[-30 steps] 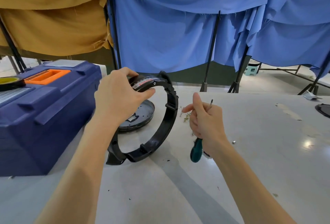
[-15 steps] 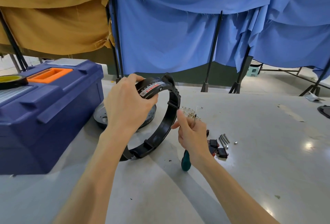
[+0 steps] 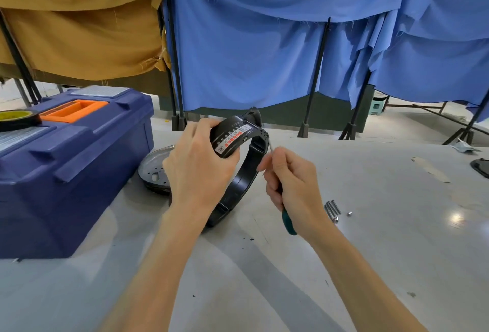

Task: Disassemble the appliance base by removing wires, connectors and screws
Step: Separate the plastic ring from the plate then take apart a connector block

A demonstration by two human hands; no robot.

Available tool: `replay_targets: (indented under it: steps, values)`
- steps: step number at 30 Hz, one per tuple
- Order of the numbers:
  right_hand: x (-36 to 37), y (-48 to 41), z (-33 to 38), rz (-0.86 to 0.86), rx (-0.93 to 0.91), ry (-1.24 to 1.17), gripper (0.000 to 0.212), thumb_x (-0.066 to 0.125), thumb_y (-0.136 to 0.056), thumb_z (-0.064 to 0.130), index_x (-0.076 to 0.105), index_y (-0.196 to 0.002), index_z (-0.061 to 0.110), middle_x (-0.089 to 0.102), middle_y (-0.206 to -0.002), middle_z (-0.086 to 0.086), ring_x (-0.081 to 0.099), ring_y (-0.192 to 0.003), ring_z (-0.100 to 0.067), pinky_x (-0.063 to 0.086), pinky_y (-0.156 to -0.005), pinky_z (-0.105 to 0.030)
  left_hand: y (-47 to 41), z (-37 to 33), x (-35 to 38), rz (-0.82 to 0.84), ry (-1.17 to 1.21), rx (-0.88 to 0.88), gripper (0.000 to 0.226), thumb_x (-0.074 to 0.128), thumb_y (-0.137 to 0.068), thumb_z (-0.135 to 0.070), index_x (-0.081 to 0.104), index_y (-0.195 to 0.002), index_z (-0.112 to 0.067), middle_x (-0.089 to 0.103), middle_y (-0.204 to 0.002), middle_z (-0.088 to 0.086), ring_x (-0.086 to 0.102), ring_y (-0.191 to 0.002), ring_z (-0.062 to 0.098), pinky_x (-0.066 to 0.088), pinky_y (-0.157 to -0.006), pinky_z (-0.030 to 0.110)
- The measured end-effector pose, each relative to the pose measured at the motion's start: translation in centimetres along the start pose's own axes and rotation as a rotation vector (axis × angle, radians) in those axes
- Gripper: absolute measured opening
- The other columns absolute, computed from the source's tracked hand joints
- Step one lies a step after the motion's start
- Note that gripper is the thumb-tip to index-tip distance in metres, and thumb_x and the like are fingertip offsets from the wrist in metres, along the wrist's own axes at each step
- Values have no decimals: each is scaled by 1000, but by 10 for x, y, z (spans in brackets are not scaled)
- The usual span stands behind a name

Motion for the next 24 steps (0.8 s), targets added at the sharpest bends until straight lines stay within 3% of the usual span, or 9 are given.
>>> replay_targets:
  steps: [4,10,13,24]
  values:
    - [5,4,17,85,-30,59,36,43,-103,21,68,-83,6,42,-52,-21,31,-35,-13,28,-35,-20,4,-3,3,11,-9,0,46,76,-76,-35,60,-117,-21,65,-107,2,63,-92,25,50,-71,37]
    - [7,3,11,127,48,176,29,41,-104,19,68,-94,21,46,-49,-7,33,-32,-6,29,-33,-16,5,-7,3,14,3,7,45,77,-76,-33,61,-117,-21,65,-106,2,63,-91,25,51,-70,39]
    - [10,4,12,155,53,199,29,41,-104,18,68,-93,16,43,-47,-7,30,-31,-6,27,-33,-16,6,-7,5,29,0,2,45,76,-77,-34,60,-118,-21,64,-108,2,63,-92,27,54,-72,46]
    - [7,4,11,142,76,198,30,41,-104,17,68,-93,12,42,-46,-7,28,-31,-6,26,-32,-16,8,-10,6,41,11,17,44,75,-78,-35,60,-117,-21,64,-107,2,63,-91,27,54,-71,45]
Point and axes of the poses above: each hand's wrist, its own y-axis away from the middle knuckle, its own x-axis out of the palm, z = x × y, the point moved 8 cm from there along -y, towards the middle knuckle
